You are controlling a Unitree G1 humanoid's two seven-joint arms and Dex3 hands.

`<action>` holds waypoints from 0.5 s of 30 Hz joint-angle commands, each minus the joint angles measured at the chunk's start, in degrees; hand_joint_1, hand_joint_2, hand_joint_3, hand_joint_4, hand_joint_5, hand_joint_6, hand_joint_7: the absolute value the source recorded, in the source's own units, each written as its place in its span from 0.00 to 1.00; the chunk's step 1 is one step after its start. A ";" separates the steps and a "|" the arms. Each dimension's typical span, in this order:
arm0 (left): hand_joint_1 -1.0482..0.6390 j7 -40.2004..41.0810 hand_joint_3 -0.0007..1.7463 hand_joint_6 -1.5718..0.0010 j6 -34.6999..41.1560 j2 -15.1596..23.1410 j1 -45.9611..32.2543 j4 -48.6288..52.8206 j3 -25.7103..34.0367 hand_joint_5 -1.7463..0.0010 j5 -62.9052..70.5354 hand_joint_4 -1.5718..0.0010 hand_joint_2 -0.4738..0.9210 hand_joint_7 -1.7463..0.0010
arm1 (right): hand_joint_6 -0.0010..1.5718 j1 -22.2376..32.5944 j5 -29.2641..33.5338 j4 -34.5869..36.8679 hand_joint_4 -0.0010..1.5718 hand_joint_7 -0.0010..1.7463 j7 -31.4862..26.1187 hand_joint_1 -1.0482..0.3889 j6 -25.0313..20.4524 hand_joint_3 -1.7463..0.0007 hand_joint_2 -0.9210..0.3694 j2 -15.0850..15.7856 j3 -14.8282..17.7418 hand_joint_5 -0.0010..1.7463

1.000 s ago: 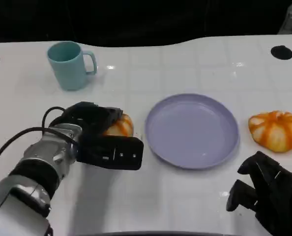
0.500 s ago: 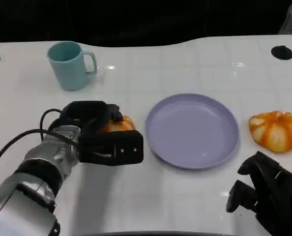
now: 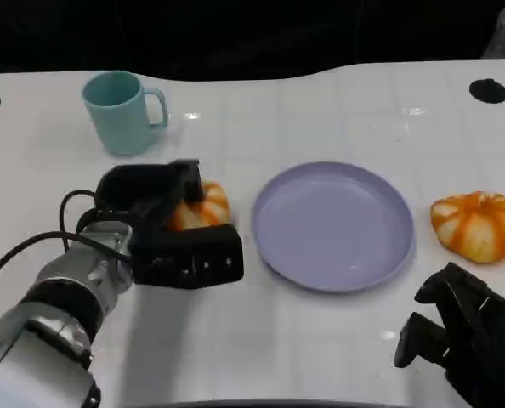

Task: Grasp the bread from the table and place it into the plate.

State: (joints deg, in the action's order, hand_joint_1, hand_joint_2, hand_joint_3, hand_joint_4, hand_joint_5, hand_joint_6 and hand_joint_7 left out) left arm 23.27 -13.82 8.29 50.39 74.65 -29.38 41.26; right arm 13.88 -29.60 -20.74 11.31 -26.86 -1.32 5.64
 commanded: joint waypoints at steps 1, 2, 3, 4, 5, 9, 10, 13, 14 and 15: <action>0.55 3.64 0.28 0.62 -0.16 -0.08 2.41 -1.43 2.04 0.00 -2.15 0.44 0.87 0.00 | 0.42 0.07 -0.52 -0.18 0.47 0.85 -0.09 0.32 -0.16 0.92 0.00 0.77 0.54 0.97; 0.55 3.75 0.33 0.62 -0.39 -0.37 2.72 -1.71 2.26 0.00 -2.47 0.44 0.83 0.00 | 0.42 0.08 -0.54 -0.17 0.47 0.85 -0.09 0.32 -0.15 0.92 0.00 0.76 0.57 0.97; 0.54 3.93 0.39 0.61 -1.03 -0.66 3.00 -2.04 2.52 0.00 -2.78 0.44 0.79 0.00 | 0.42 0.07 -0.49 -0.19 0.47 0.85 -0.17 0.32 -0.24 0.92 0.00 0.80 0.58 0.97; 0.54 3.66 0.45 0.61 -1.61 -1.06 3.35 -2.35 2.90 0.00 -3.19 0.43 0.76 0.00 | 0.41 0.07 -0.45 -0.17 0.47 0.86 -0.16 0.32 -0.26 0.92 0.00 0.84 0.57 0.98; 0.53 3.24 0.51 0.60 -2.09 -1.48 3.72 -2.65 3.30 0.00 -3.66 0.42 0.74 0.00 | 0.41 0.08 -0.39 -0.17 0.47 0.86 -0.24 0.32 -0.31 0.92 0.00 0.83 0.56 0.98; 0.52 2.44 0.54 0.62 -2.46 -2.55 4.94 -3.28 3.52 0.00 -4.42 0.43 0.73 0.00 | 0.41 0.06 -0.49 0.20 0.46 0.87 0.14 0.32 0.04 0.92 0.00 0.78 0.58 0.98; 0.51 1.48 0.54 0.63 -2.16 -3.32 5.71 -3.80 3.59 0.00 -4.71 0.44 0.73 0.00 | 0.41 0.03 -0.42 0.17 0.46 0.87 -0.04 0.32 -0.05 0.92 0.00 0.72 0.52 0.98; 0.52 -0.38 0.54 0.61 -2.69 -5.15 7.24 -5.09 3.70 0.00 -5.32 0.43 0.73 0.00 | 0.41 -0.06 -0.39 0.24 0.47 0.87 -0.09 0.32 -0.05 0.93 0.00 0.59 0.38 0.99; 0.52 -0.54 0.54 0.60 -2.95 -5.41 7.39 -5.32 3.71 0.00 -5.36 0.43 0.72 0.00 | 0.40 -0.08 -0.40 0.30 0.46 0.88 0.03 0.32 0.05 0.92 0.00 0.59 0.35 0.99; 0.53 -1.39 0.54 0.60 -2.43 -6.15 7.94 -5.73 3.47 0.00 -5.29 0.43 0.71 0.00 | 0.40 -0.07 -0.32 0.32 0.46 0.88 0.04 0.32 0.17 0.92 0.00 0.54 0.27 0.99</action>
State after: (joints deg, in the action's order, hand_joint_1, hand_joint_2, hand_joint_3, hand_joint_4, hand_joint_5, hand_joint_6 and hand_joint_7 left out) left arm 23.49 -16.20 2.94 55.64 70.12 -26.04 36.51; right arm 13.82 -29.59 -20.52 11.30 -26.86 -1.33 5.71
